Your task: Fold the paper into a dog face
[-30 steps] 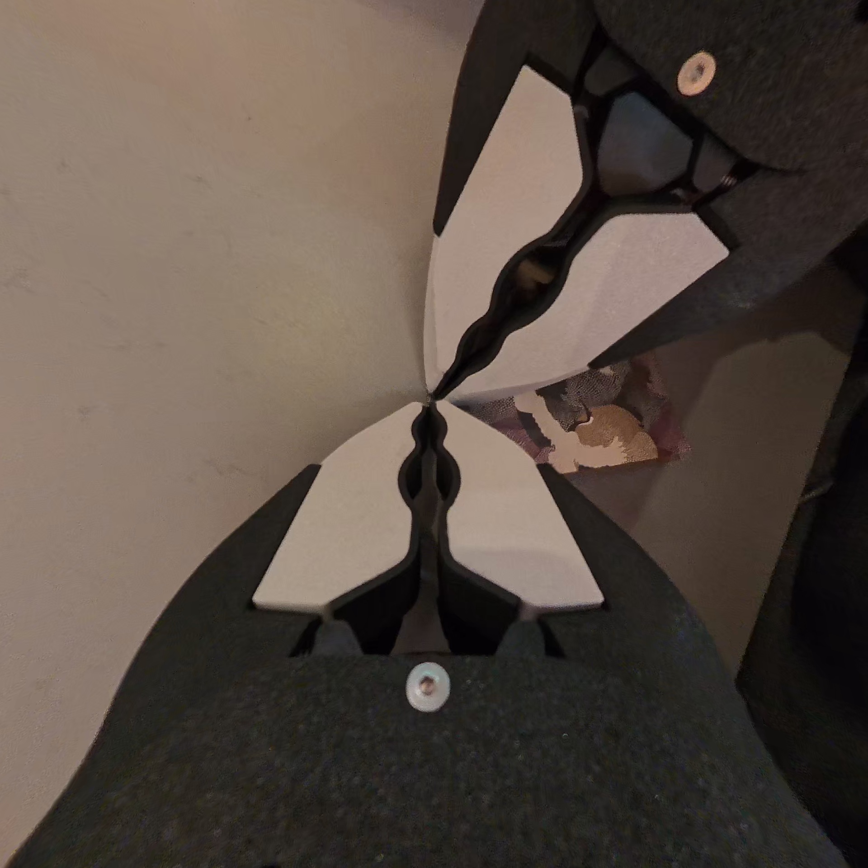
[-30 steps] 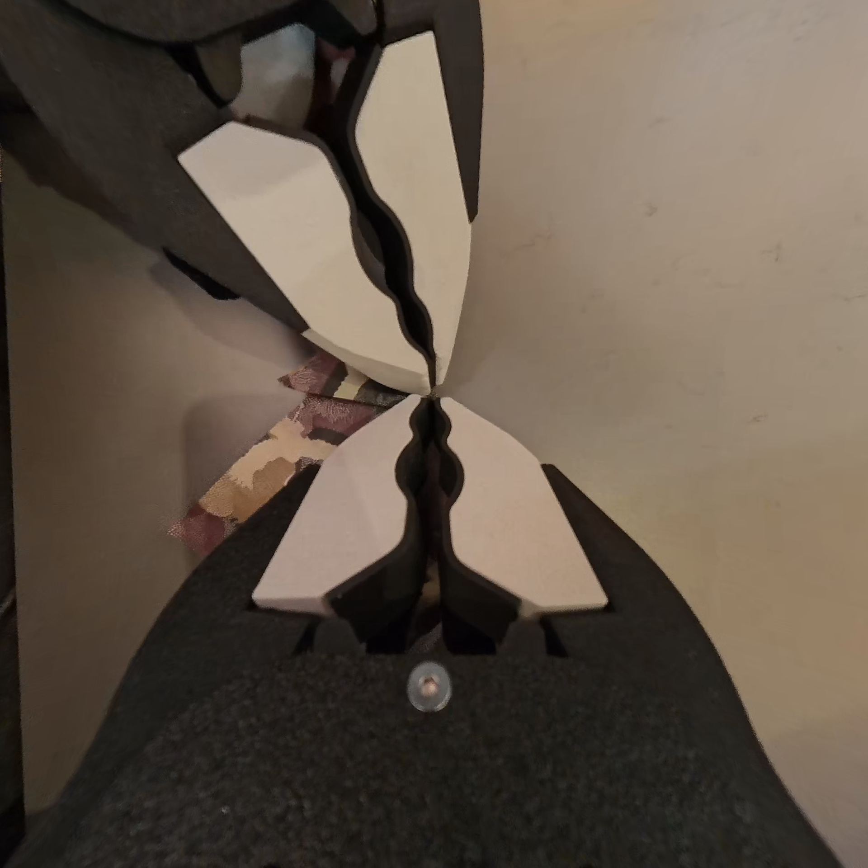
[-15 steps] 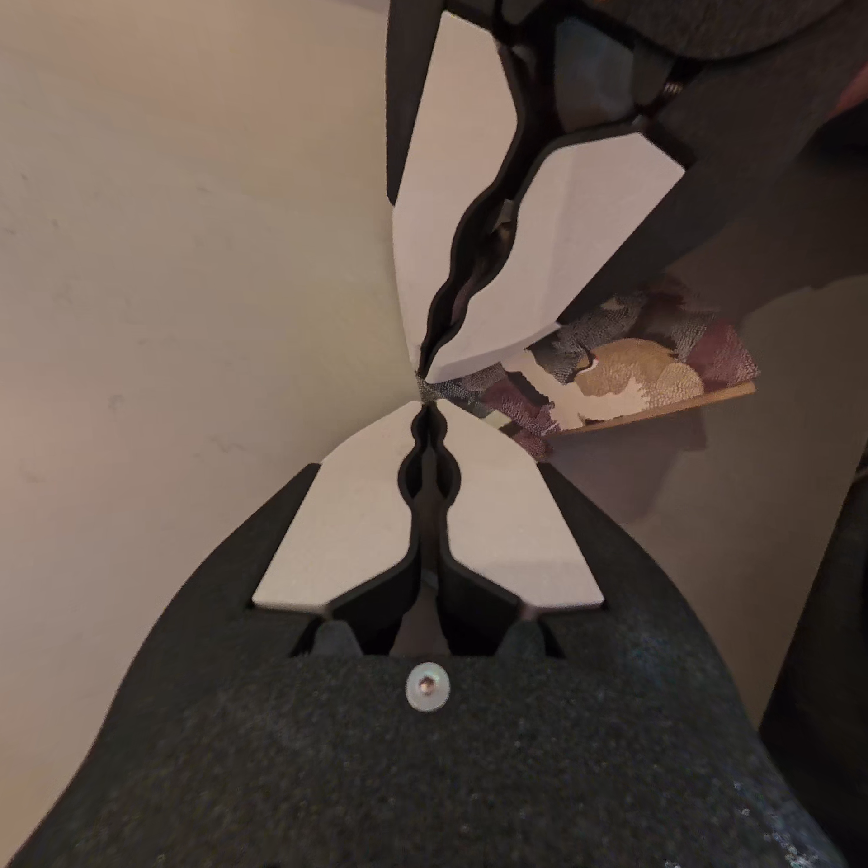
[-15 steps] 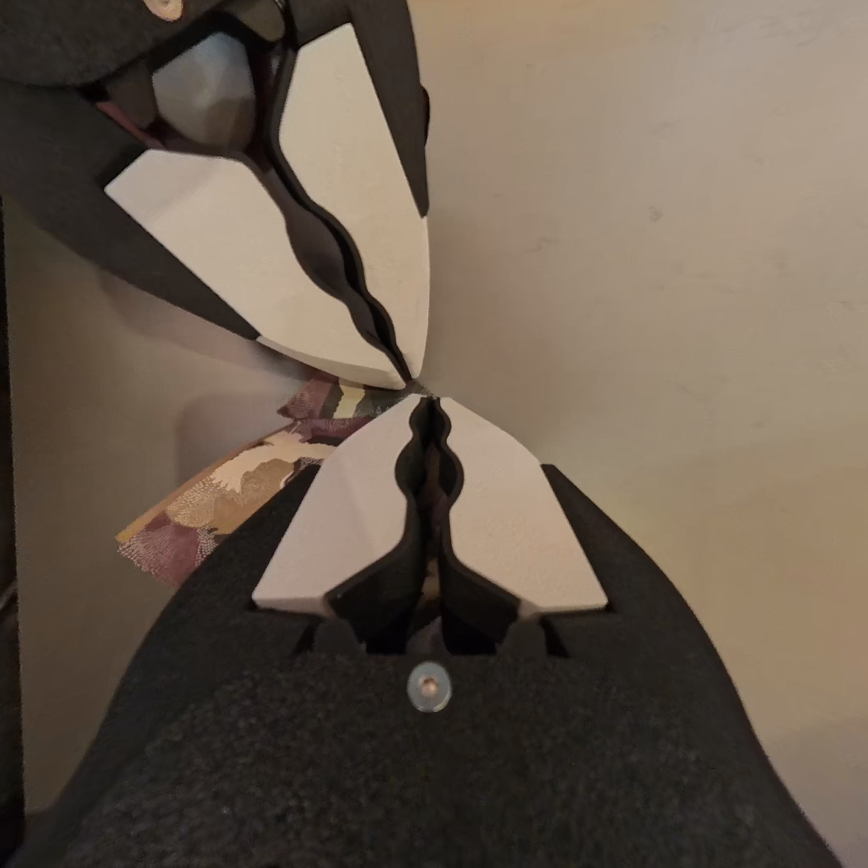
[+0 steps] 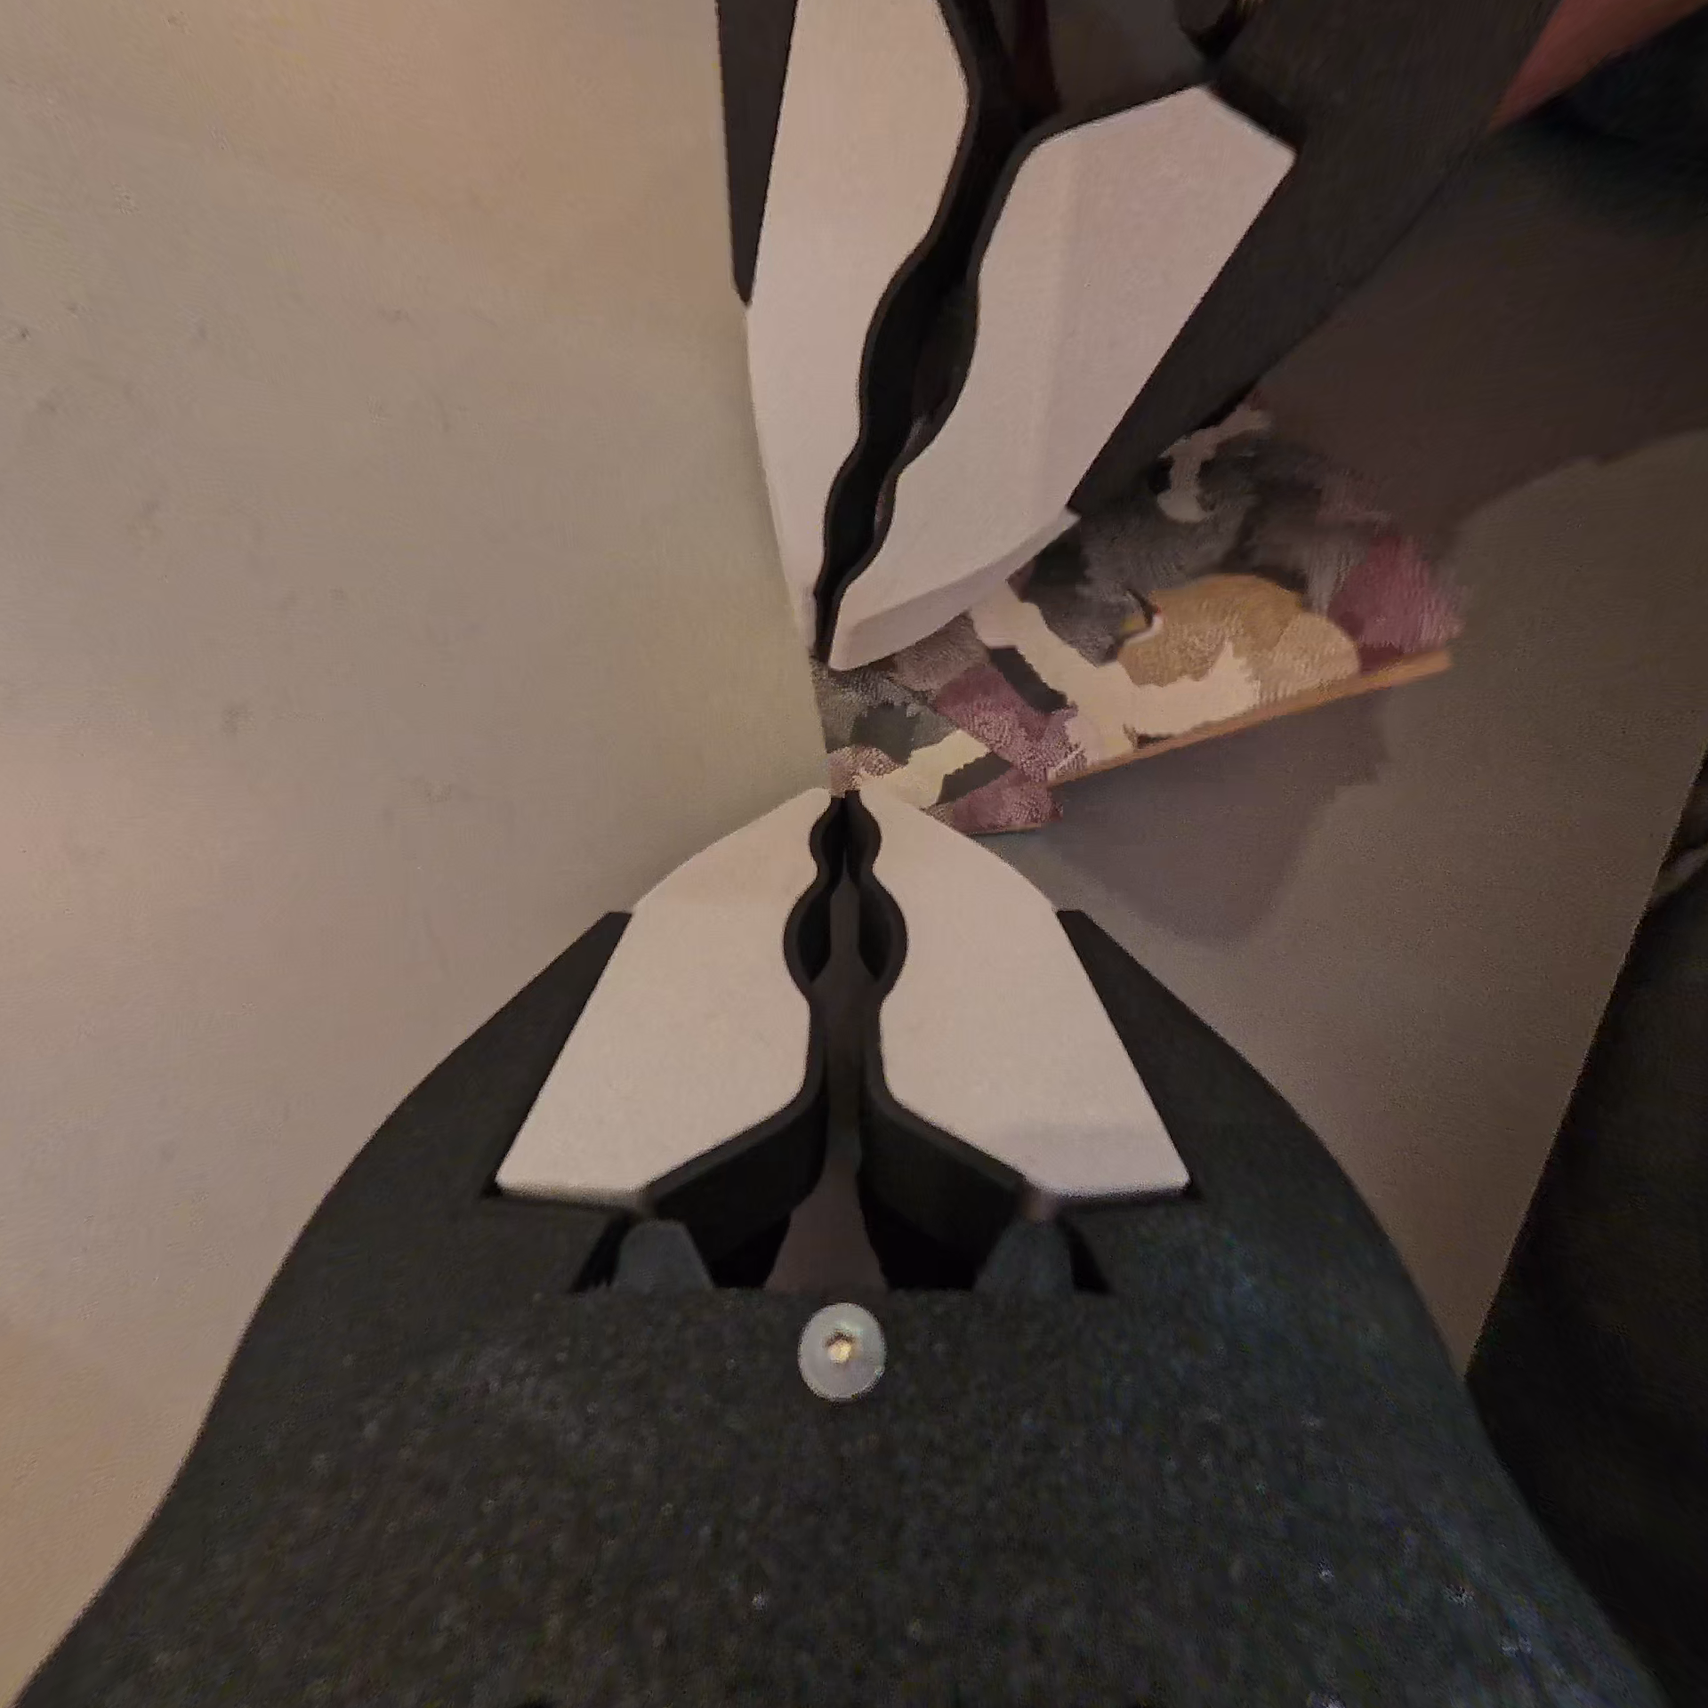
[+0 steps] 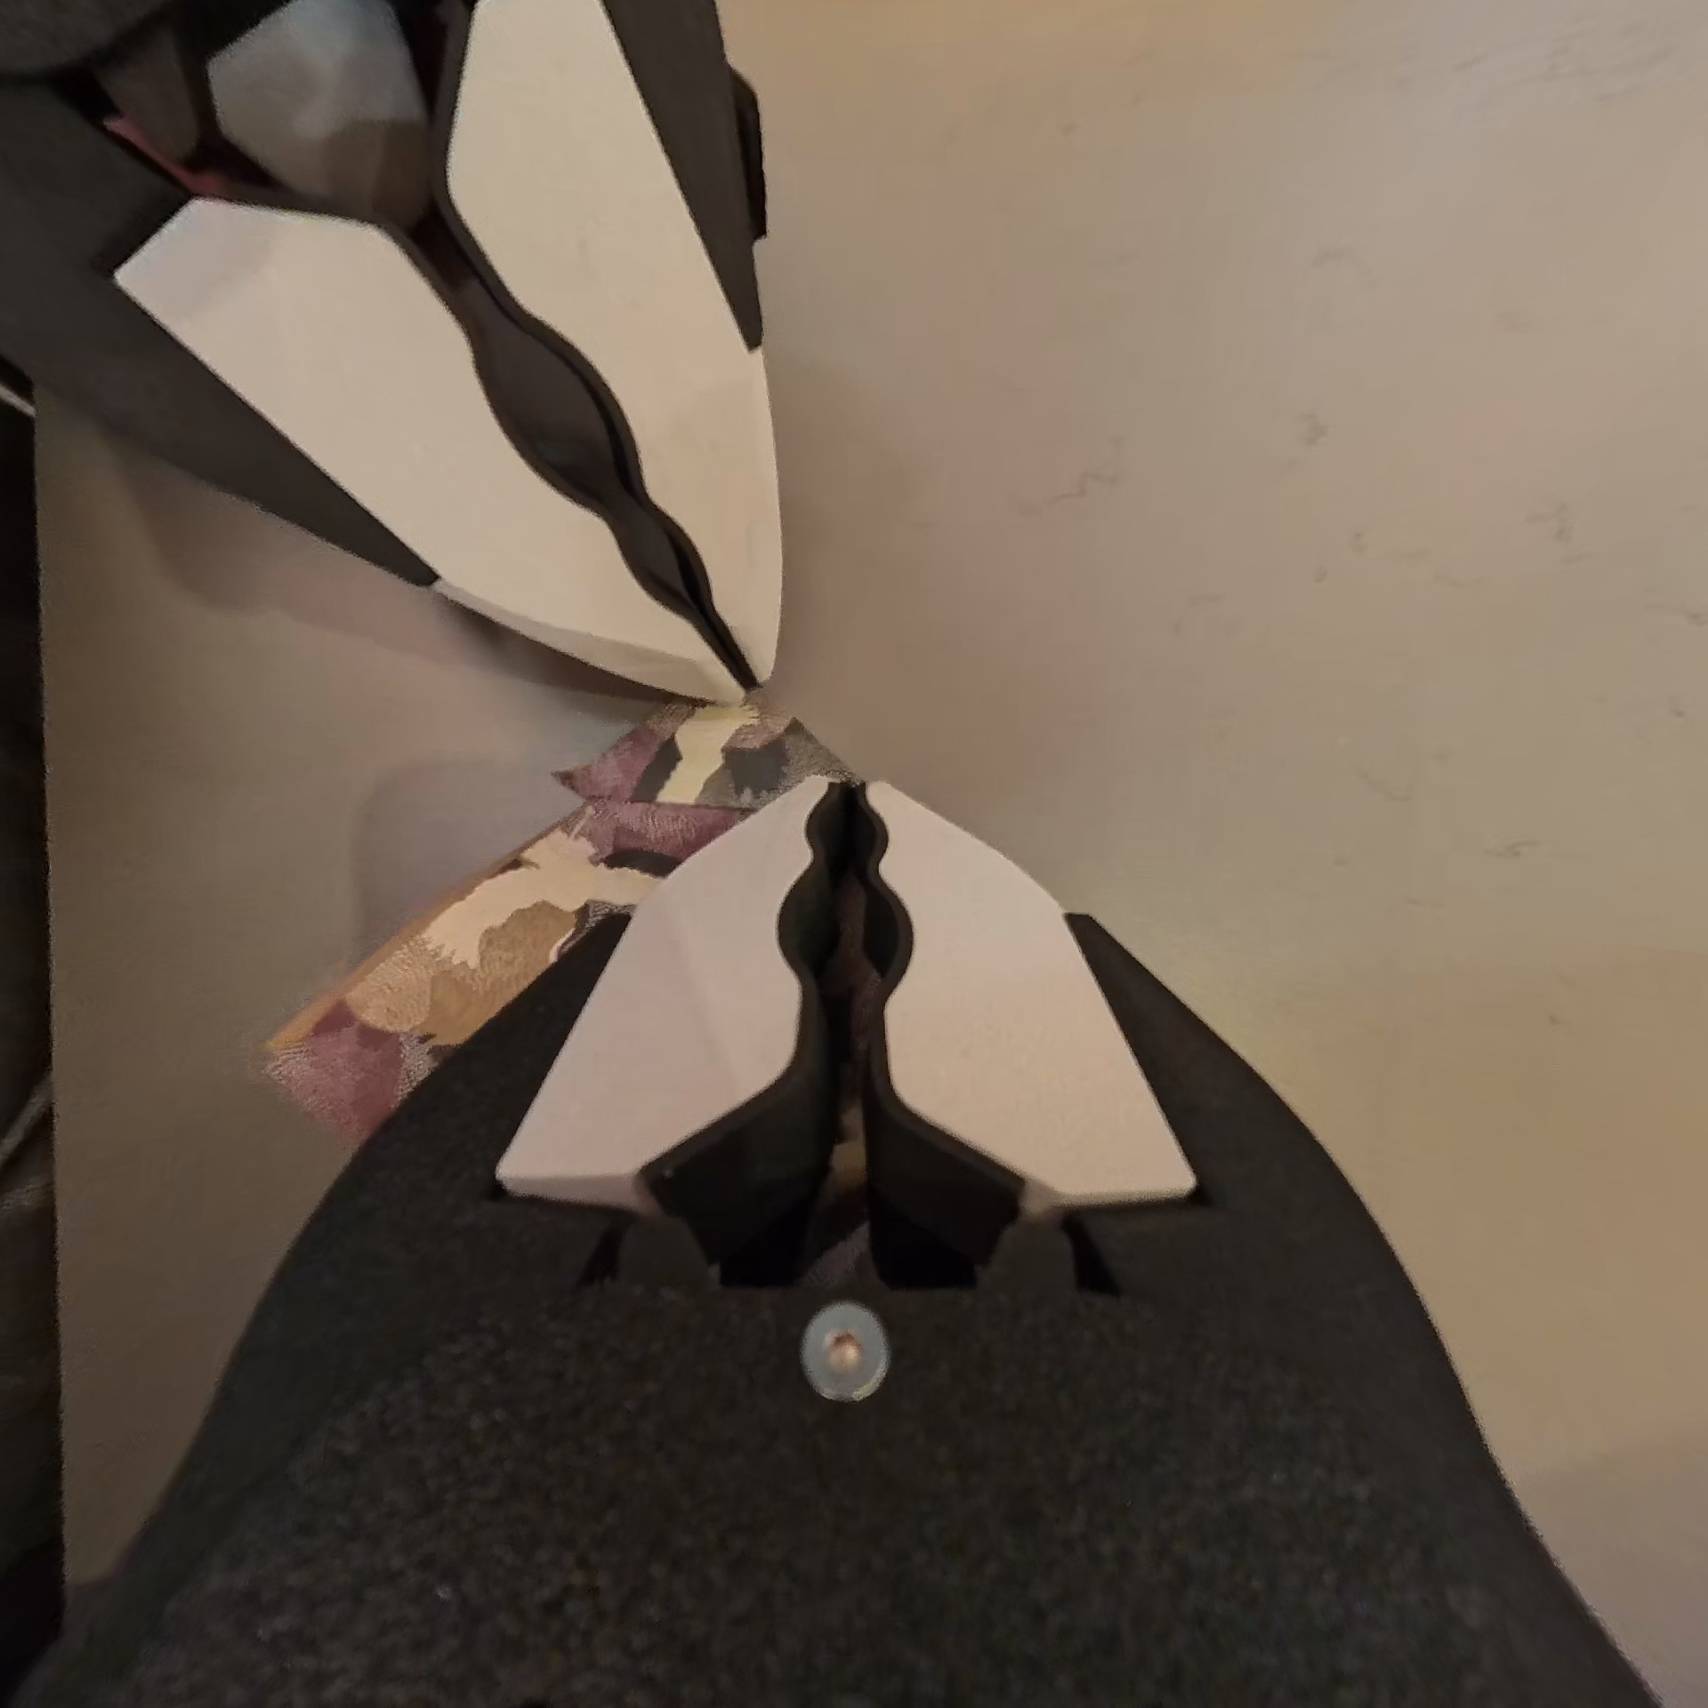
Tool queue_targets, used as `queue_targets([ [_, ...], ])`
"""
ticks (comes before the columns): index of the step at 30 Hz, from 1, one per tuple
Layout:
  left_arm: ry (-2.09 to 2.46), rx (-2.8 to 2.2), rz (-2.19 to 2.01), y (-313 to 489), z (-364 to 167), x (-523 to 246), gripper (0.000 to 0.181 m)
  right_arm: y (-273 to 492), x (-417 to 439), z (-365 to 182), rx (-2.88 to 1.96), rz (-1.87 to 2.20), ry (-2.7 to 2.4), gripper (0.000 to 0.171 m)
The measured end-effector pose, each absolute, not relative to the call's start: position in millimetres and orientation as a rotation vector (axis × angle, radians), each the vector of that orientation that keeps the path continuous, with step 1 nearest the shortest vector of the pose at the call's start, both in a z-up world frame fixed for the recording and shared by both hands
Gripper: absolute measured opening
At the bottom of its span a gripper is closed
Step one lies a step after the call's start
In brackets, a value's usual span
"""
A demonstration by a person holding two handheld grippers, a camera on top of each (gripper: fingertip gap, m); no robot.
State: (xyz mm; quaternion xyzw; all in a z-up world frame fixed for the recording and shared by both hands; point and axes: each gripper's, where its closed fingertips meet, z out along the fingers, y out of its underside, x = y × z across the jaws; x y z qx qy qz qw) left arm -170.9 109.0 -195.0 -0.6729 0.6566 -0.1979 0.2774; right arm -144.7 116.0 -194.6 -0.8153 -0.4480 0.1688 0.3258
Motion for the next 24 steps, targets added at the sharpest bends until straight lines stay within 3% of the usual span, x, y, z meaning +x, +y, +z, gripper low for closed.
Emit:
queue_targets([
  [11, 1.724, -1.861, -0.515, 111.0, -189.1, -198.1, 0.0, 119.4, -140.2, -191.8, -2.115, 0.411, -1.195, 0.0],
  [18, 1.762, -1.757, -0.628, 118.7, -166.6, -168.8, 0.0, 129.7, -91.7, -93.6, -1.921, 0.446, -0.858, 0.0],
  [24, 1.889, -1.712, -0.729, 108.2, -175.2, -156.9, 0.0, 73.7, -50.0, -172.0, -2.381, 0.288, -0.92, 0.0],
])
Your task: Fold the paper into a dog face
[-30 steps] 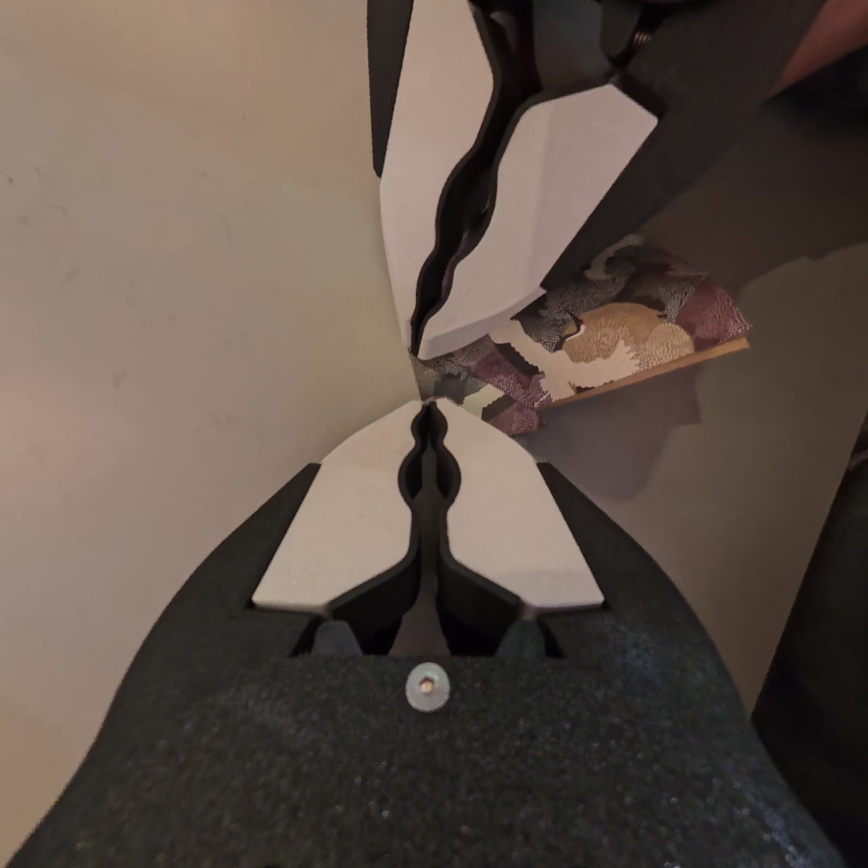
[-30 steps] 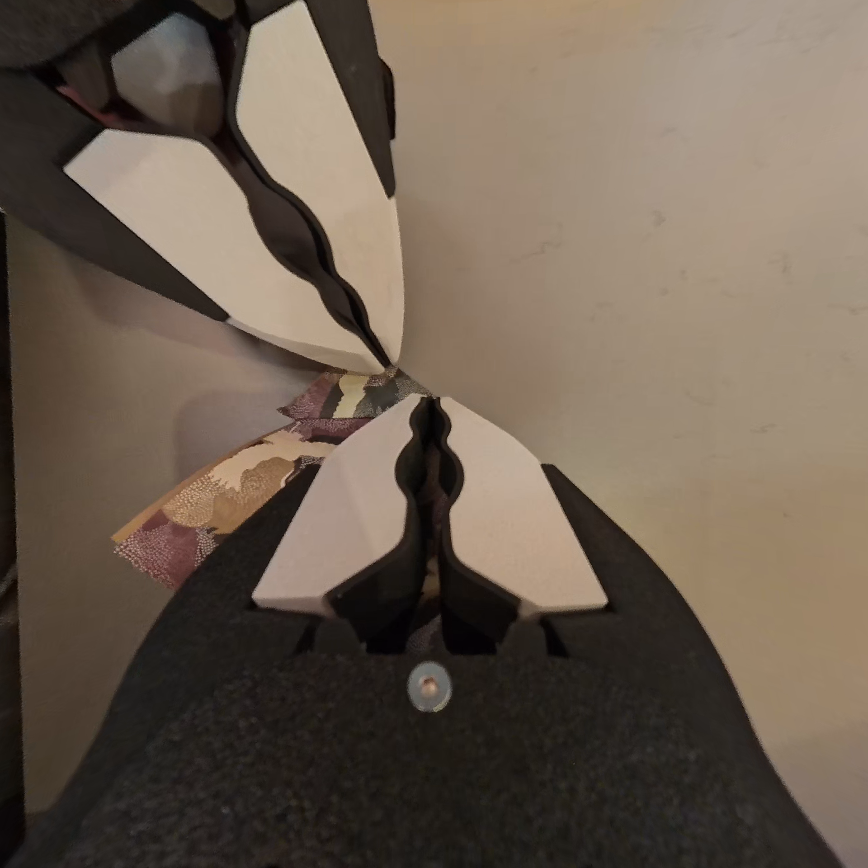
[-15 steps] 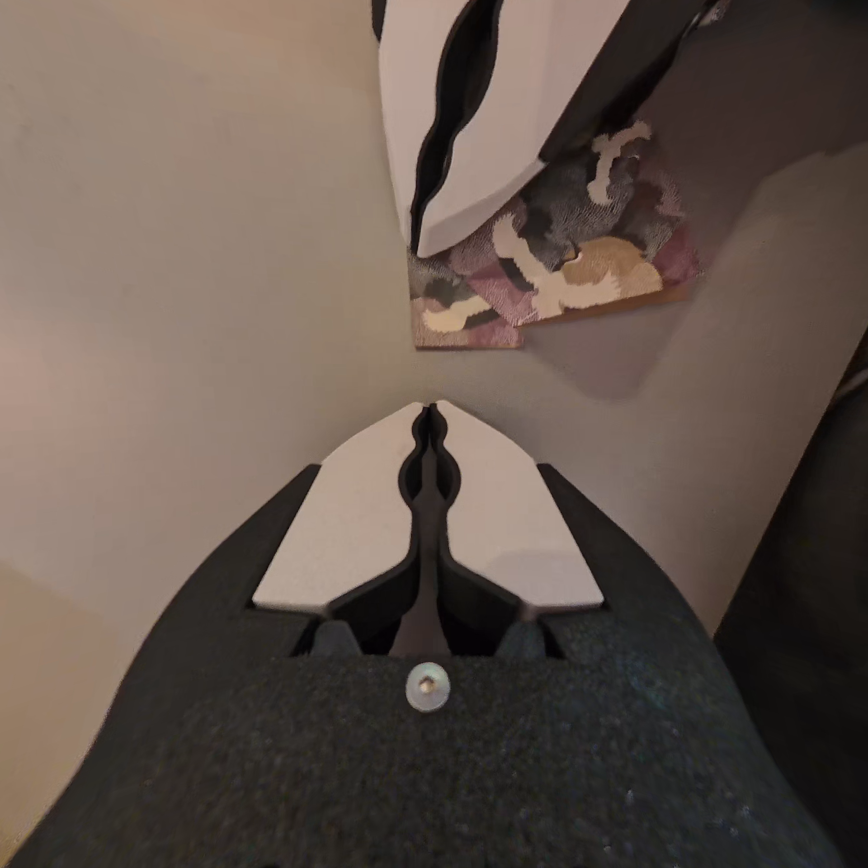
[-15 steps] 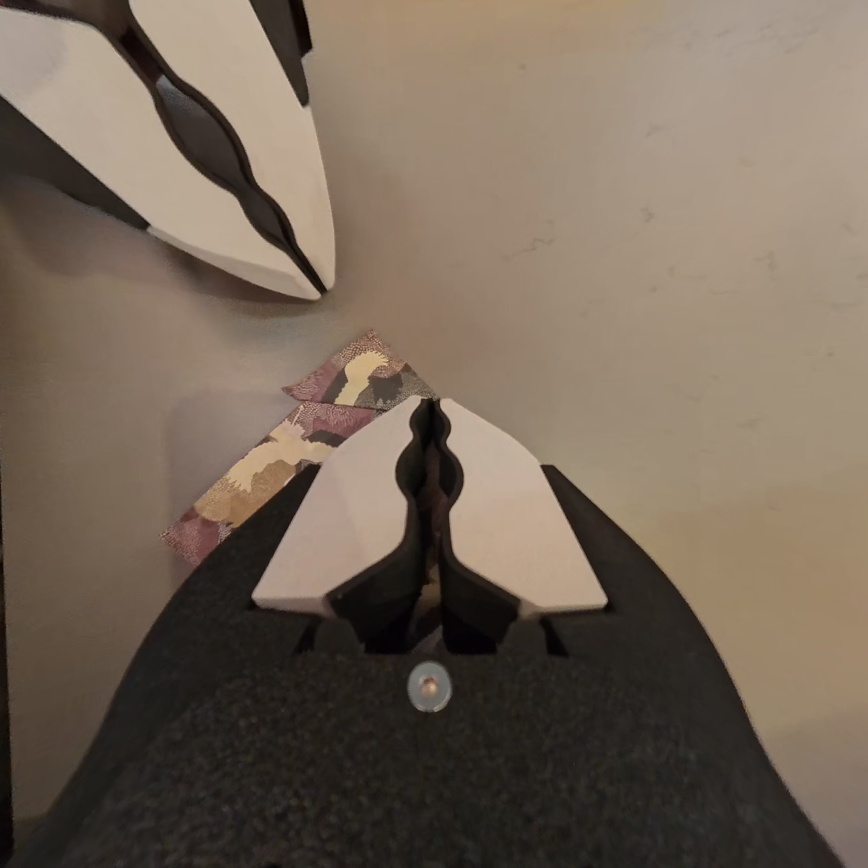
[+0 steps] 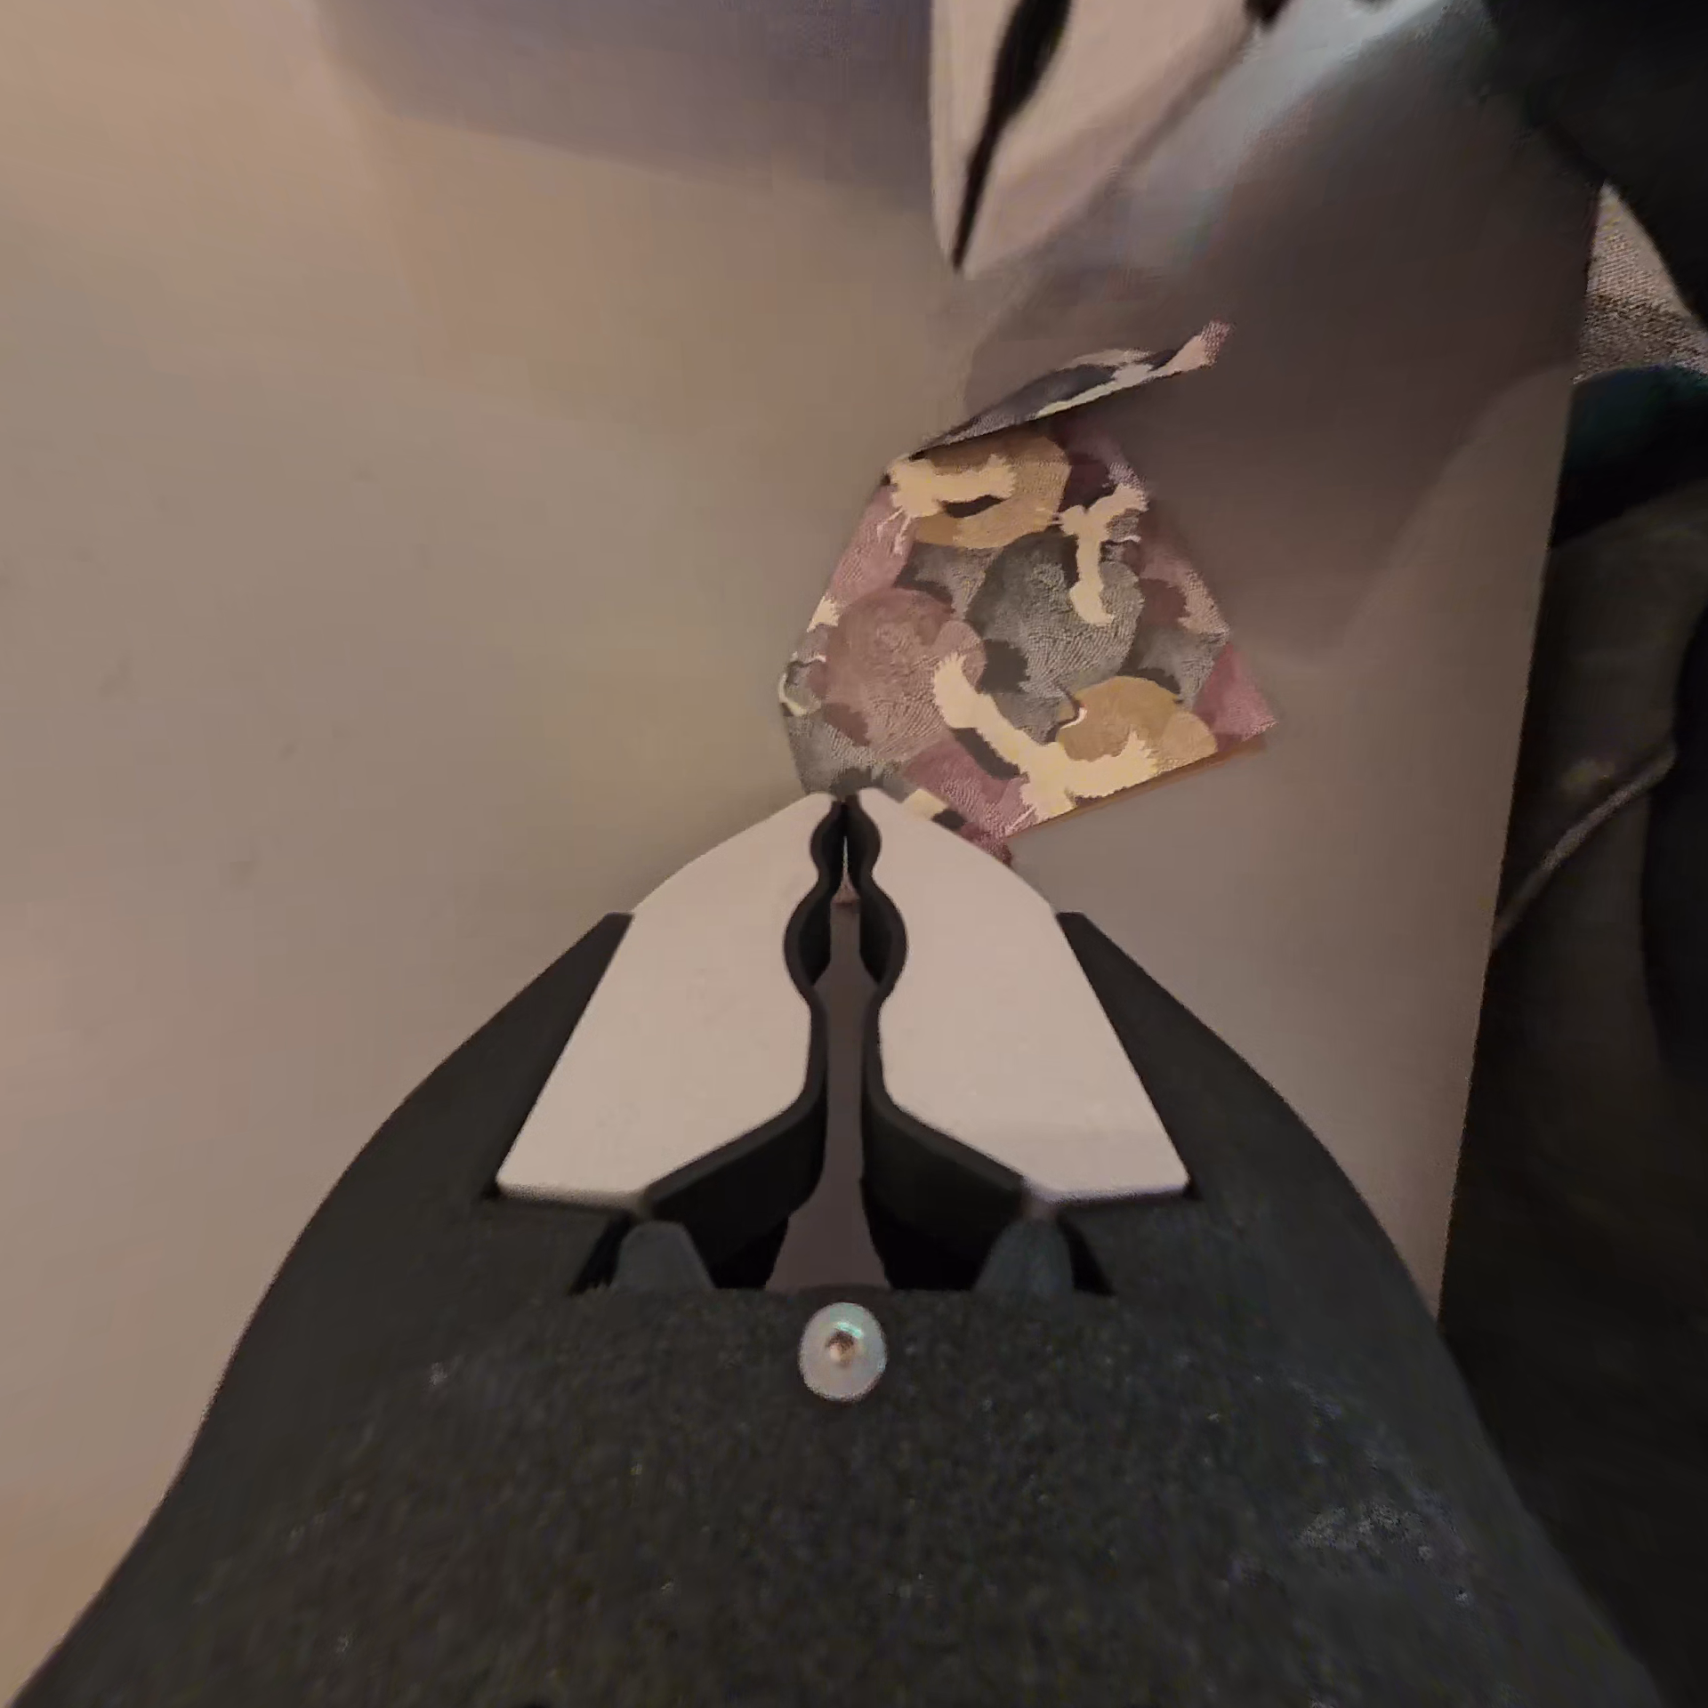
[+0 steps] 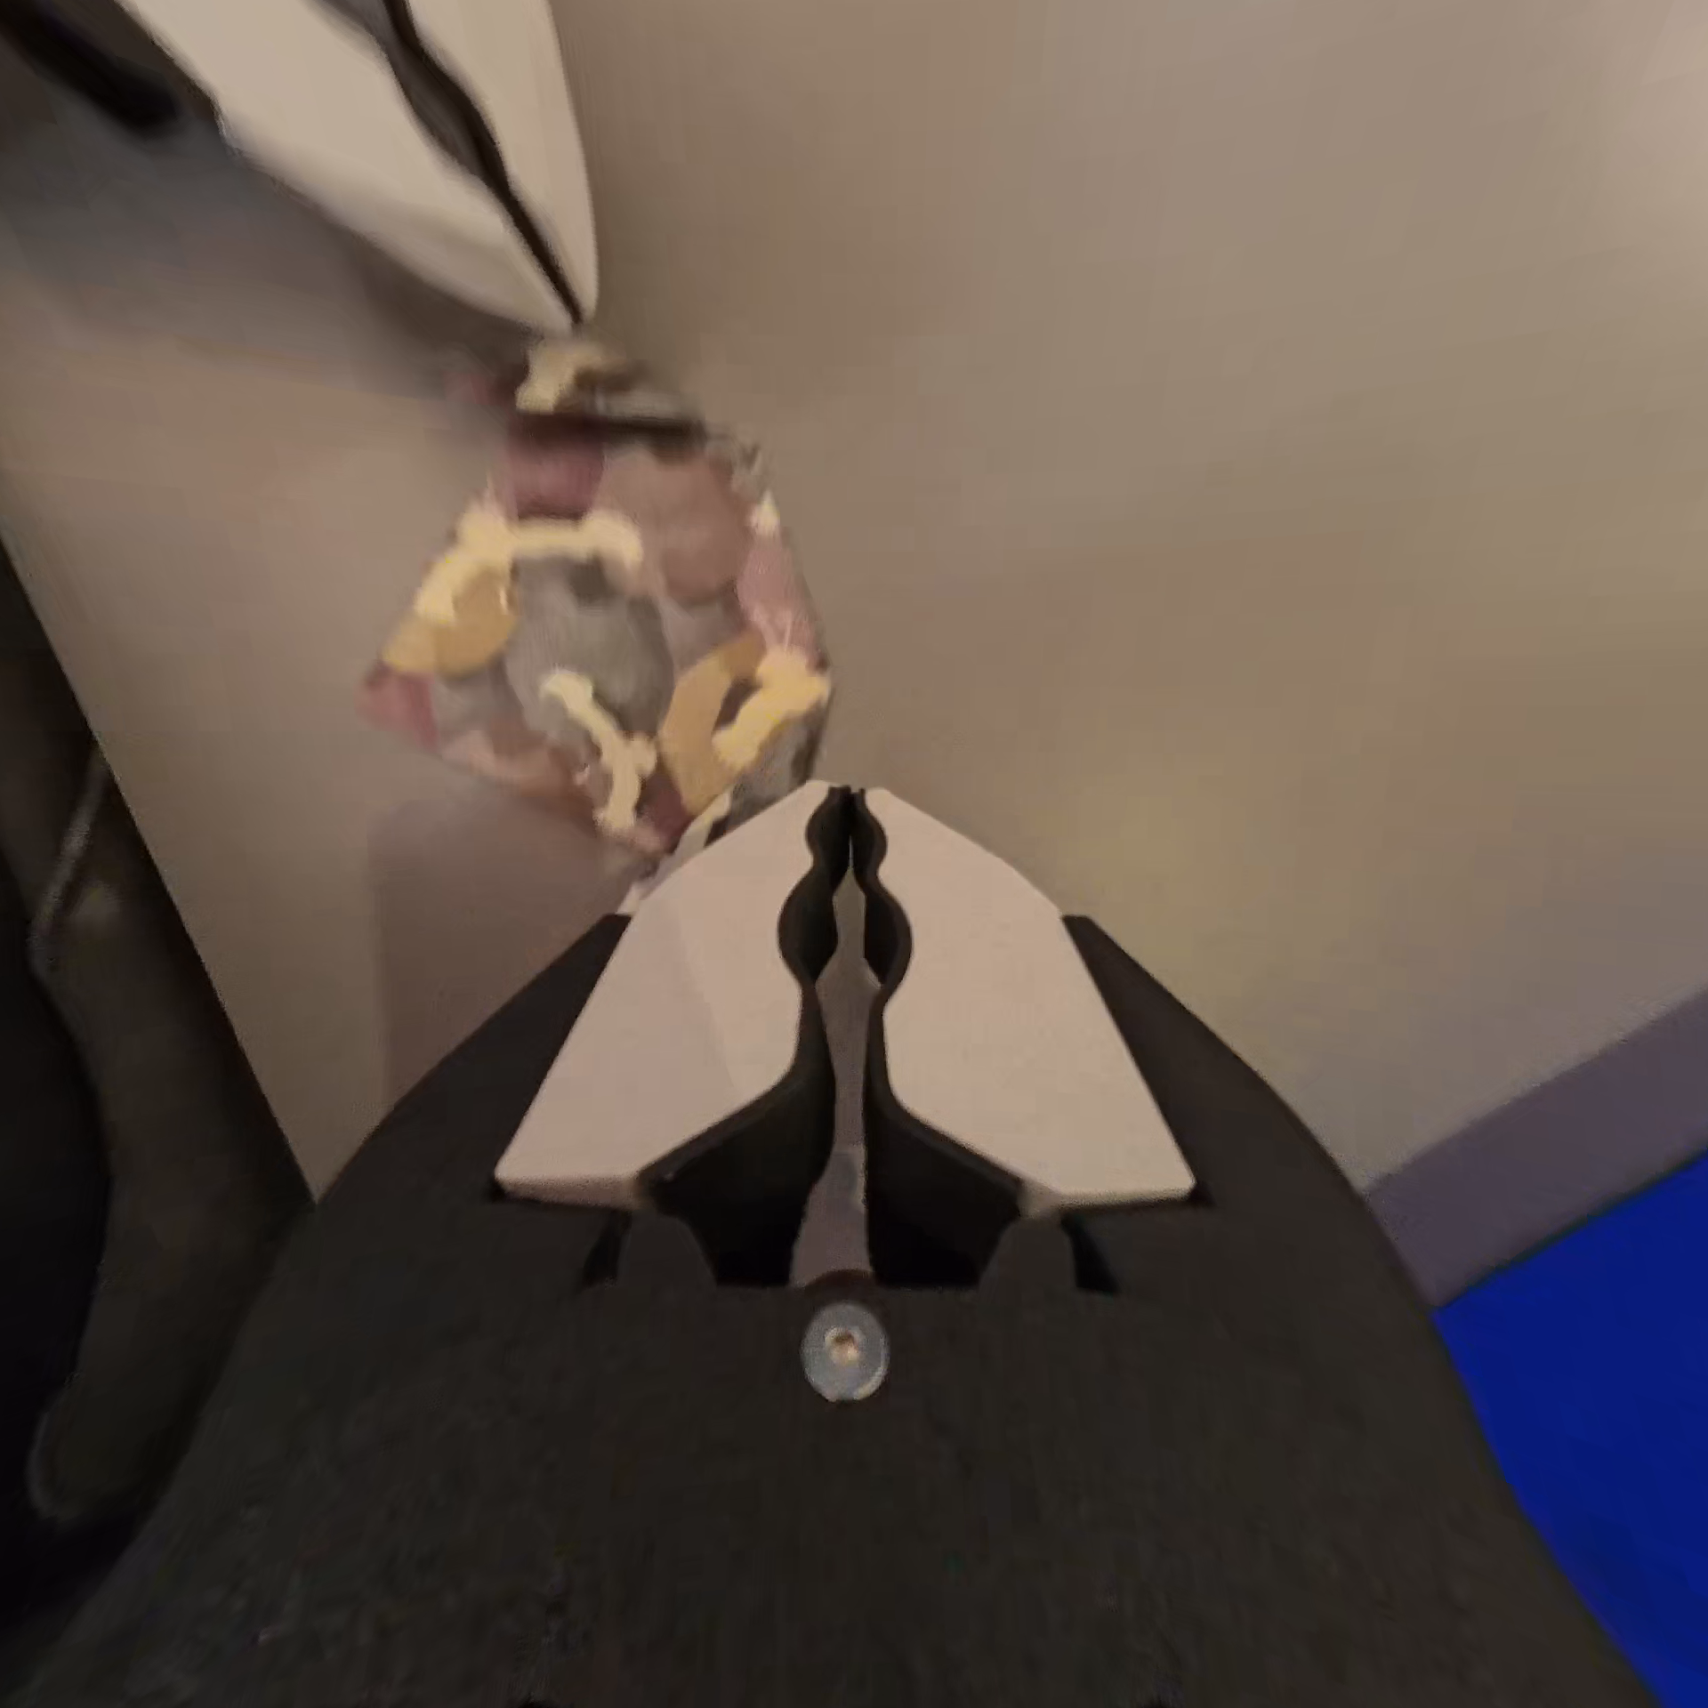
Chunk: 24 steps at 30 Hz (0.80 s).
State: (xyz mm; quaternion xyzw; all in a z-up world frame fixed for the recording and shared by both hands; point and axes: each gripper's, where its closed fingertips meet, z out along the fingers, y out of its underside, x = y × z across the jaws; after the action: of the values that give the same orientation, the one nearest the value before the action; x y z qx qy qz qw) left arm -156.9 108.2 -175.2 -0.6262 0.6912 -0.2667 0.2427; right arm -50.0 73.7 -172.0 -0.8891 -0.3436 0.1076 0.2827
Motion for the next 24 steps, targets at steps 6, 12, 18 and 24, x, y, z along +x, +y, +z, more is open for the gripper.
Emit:
queue_targets([
  [6, 1.964, -1.742, -0.675, 98.7, -193.7, -157.8, 0.0, 54.1, -66.0, -194.8, -2.354, 0.309, -0.98, 0.0],
  [12, 1.962, -1.783, -0.716, 93.2, -193.7, -166.7, 0.0, 64.7, -67.3, -194.9, -2.305, 0.306, -1.0, 0.0],
  [18, 1.951, -1.796, -0.741, 85.5, -193.5, -178.4, 0.0, 73.0, -72.7, -195.0, -2.245, 0.271, -1.009, 0.0],
  [24, 1.912, -1.759, -0.727, 83.6, -193.7, -179.2, 0.0, 68.6, -74.1, -195.2, -2.234, 0.262, -0.954, 0.0],
])
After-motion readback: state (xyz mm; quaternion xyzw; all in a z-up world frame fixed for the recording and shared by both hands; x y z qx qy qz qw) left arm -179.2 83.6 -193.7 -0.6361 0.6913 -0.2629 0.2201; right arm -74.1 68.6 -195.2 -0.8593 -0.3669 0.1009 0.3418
